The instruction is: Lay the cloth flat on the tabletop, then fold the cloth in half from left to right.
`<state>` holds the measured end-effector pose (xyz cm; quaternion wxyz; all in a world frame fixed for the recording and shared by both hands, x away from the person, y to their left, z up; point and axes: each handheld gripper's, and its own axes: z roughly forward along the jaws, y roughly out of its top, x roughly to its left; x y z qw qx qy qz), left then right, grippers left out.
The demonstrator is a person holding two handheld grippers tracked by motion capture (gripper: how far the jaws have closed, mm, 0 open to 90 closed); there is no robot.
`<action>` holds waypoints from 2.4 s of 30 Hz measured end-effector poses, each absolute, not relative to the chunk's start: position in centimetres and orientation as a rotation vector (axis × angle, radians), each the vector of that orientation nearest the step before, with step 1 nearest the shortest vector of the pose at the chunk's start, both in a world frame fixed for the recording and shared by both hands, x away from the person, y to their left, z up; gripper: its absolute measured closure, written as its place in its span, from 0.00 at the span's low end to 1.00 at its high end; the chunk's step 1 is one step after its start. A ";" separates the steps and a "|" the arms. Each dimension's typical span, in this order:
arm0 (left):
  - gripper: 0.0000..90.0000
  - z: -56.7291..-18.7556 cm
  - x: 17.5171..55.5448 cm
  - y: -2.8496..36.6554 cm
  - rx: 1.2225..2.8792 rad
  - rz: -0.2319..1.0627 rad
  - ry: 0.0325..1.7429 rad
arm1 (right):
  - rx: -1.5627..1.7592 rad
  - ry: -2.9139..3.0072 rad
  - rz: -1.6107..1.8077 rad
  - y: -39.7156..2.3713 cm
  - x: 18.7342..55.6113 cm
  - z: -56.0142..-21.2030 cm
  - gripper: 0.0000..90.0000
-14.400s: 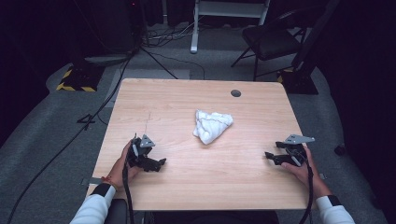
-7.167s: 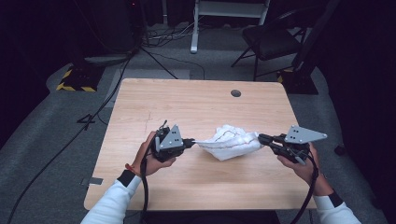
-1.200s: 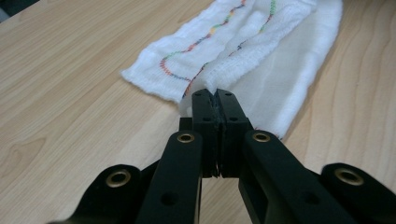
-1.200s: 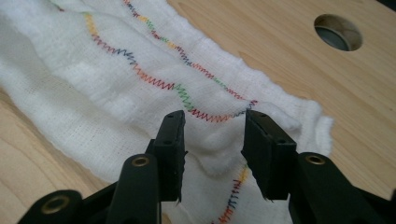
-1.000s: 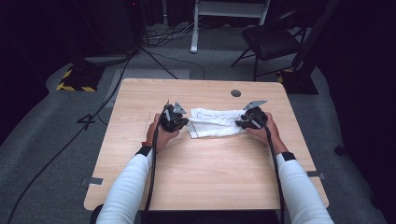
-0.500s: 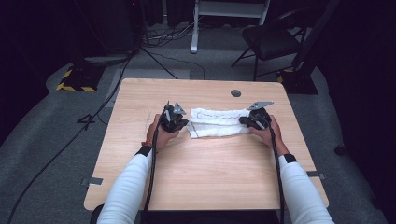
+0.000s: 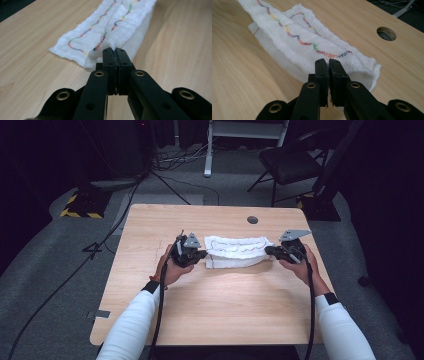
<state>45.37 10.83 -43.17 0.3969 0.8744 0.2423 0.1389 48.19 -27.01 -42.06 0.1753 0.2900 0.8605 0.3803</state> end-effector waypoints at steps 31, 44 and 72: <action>0.55 -46.8 34.3 12.8 2.306 0.173 0.587 | 0.914 2.496 1.088 -33.0 34.2 -46.3 0.60; 0.21 -47.1 38.4 14.1 2.262 0.251 0.671 | 0.795 2.488 1.126 -29.6 35.2 -46.0 0.38; 0.22 -46.6 50.1 8.2 2.161 0.337 0.816 | 0.307 2.686 1.141 -13.8 35.9 -47.1 0.49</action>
